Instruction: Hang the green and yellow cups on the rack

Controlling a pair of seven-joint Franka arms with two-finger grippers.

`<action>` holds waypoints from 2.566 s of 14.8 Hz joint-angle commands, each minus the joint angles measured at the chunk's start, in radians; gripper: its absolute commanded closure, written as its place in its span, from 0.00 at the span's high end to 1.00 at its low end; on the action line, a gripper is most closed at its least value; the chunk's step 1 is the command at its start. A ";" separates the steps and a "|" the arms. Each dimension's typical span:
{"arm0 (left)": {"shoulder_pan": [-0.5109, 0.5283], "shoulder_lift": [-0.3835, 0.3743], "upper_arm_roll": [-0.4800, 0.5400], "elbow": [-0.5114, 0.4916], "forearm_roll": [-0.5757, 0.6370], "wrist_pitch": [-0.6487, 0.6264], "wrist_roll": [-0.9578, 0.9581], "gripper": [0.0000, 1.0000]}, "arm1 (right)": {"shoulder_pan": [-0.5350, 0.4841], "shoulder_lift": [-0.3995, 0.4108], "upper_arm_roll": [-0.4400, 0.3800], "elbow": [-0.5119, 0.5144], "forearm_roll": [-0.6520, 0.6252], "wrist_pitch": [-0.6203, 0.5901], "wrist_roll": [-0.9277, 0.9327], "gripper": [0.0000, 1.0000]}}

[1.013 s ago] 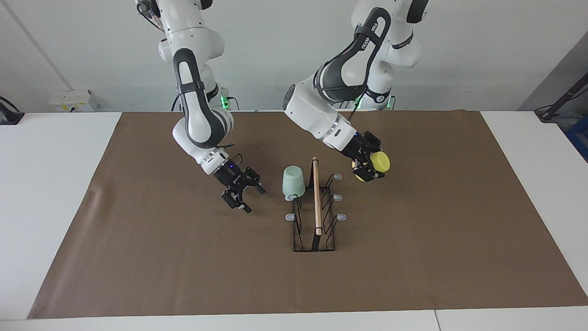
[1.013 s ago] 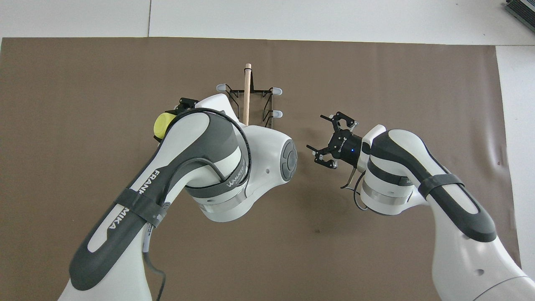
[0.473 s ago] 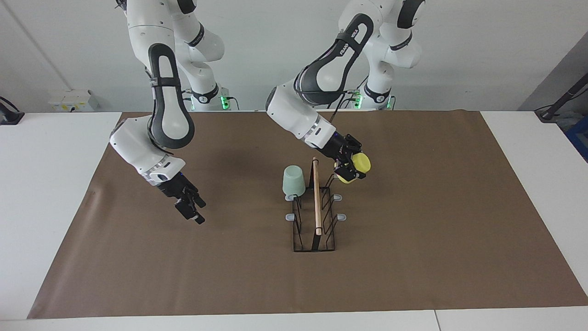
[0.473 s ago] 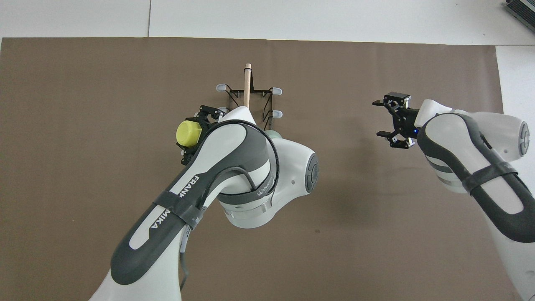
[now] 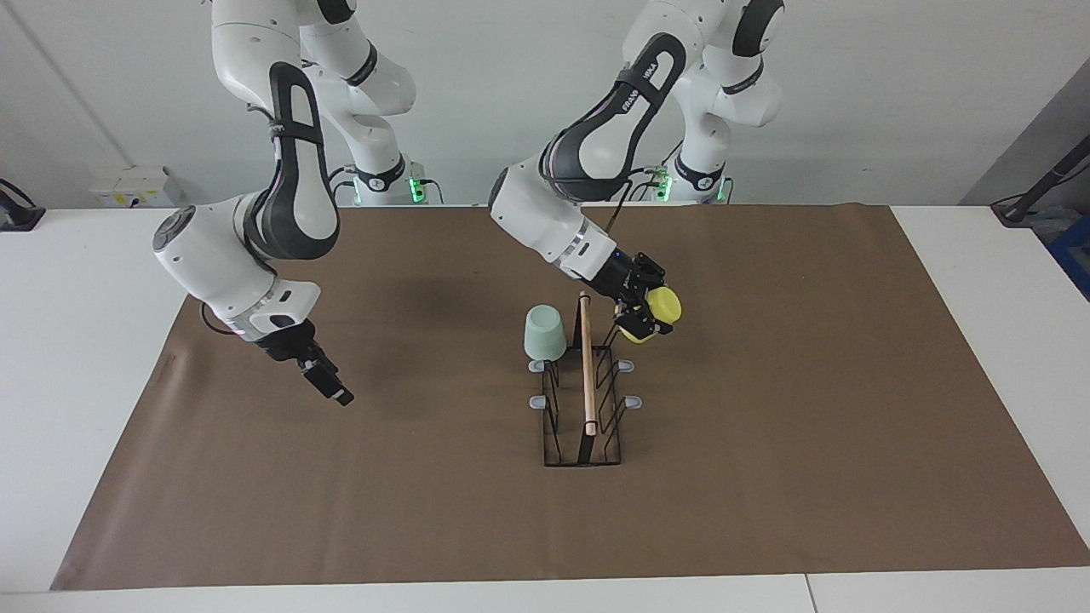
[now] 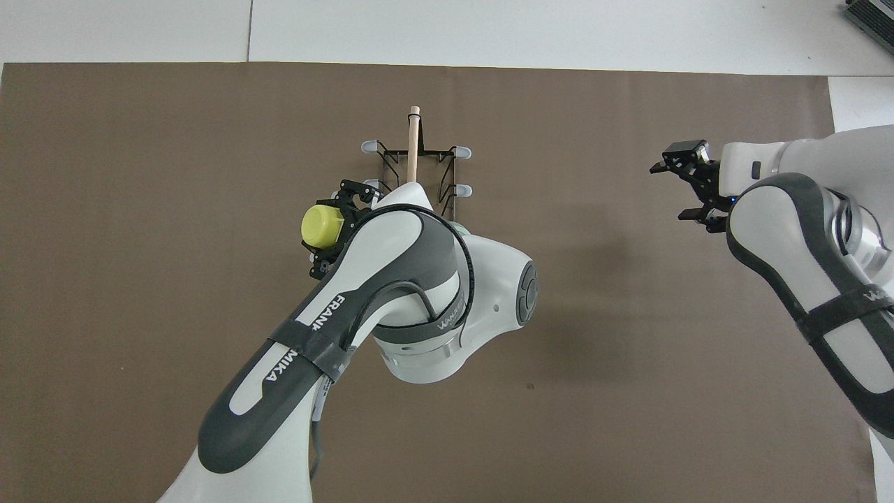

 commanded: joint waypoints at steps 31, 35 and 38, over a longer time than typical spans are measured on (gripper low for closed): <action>0.002 0.043 0.021 0.075 -0.016 0.013 -0.062 1.00 | 0.028 -0.196 0.027 0.215 -0.315 -0.603 2.003 1.00; 0.083 0.019 0.021 0.076 -0.029 0.080 0.000 1.00 | 0.039 -0.196 0.027 0.243 -0.331 -0.559 2.019 1.00; 0.170 -0.070 0.021 0.072 -0.077 0.166 0.088 1.00 | 0.031 -0.194 0.027 0.244 -0.332 -0.556 2.129 1.00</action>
